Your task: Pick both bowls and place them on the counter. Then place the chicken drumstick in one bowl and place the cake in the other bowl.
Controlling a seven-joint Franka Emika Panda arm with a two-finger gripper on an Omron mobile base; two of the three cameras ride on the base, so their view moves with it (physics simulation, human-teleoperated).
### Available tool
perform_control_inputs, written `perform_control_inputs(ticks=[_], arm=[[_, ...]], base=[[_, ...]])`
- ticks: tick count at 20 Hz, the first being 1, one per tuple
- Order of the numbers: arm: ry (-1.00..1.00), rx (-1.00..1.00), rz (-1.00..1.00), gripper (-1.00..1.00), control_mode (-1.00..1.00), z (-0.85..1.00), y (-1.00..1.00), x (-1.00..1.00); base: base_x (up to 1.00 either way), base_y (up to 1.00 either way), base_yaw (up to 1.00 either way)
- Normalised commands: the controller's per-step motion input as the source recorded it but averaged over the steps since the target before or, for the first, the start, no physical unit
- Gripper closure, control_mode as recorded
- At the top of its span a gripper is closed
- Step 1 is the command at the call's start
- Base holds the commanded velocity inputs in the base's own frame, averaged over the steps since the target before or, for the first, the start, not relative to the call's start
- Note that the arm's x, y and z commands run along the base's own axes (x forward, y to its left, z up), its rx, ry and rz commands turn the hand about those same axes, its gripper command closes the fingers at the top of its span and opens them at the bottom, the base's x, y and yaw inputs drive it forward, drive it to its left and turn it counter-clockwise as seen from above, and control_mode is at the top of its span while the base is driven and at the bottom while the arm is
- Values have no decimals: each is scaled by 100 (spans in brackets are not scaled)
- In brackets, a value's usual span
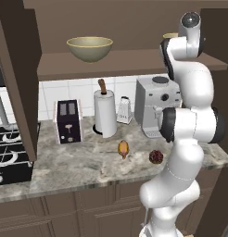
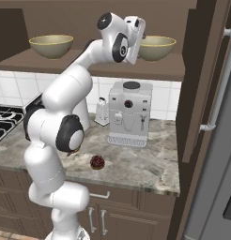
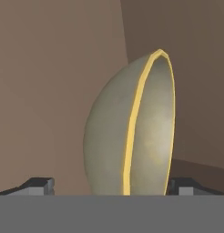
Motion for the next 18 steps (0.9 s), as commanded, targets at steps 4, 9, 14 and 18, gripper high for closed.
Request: perform_control_inputs(ticks=[4, 9, 14, 18], arm=[[4, 0, 0, -100, -100, -1, -4, 13], [4, 0, 0, -100, -100, 0, -3, 15], [4, 0, 0, -100, -100, 0, -2, 15], [3, 0, 0, -100, -100, -5, -1, 13]], base=[[0, 0, 0], [0, 0, 0], [0, 0, 0], [0, 0, 0]])
